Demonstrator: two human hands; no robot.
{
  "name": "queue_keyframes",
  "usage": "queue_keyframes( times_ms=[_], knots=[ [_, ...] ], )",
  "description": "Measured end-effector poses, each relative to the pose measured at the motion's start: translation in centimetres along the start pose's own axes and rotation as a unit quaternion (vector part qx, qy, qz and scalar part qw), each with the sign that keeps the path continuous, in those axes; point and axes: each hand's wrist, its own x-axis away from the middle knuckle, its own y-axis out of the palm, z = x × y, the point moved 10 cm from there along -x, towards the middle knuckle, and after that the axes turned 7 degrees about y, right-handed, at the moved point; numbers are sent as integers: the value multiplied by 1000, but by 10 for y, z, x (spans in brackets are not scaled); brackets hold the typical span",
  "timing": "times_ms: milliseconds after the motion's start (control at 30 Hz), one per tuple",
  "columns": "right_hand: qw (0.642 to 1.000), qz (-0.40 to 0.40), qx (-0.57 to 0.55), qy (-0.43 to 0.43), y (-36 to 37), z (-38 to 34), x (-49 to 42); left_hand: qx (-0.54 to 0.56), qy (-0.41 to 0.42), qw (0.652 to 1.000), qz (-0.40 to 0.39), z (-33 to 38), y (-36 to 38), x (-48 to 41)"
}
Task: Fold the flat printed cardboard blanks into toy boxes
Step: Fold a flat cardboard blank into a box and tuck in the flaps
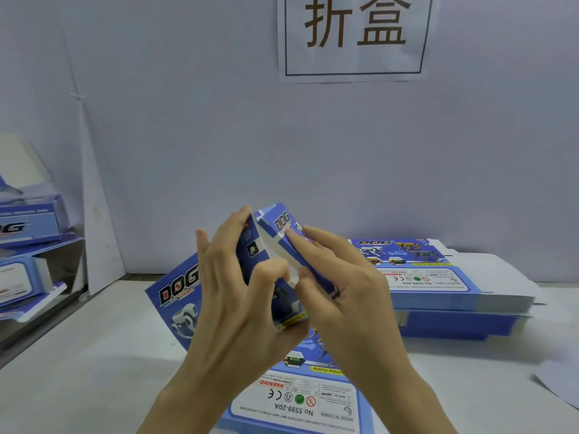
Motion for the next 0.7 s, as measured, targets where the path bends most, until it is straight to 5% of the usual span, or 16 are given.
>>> queue_keyframes(
  times_ms=[300, 467, 700],
  knots=[
    [965, -197, -167, 57, 13, 9, 1, 50, 1, 999, -19, -5, -8, -5],
    [970, -151, -190, -9, 1, 8, -3, 68, -43, 997, -11, -16, -21, -12],
    [972, -46, -229, 15, 2, 20, -3, 40, -23, 999, -14, -7, -28, -15]
  ],
)
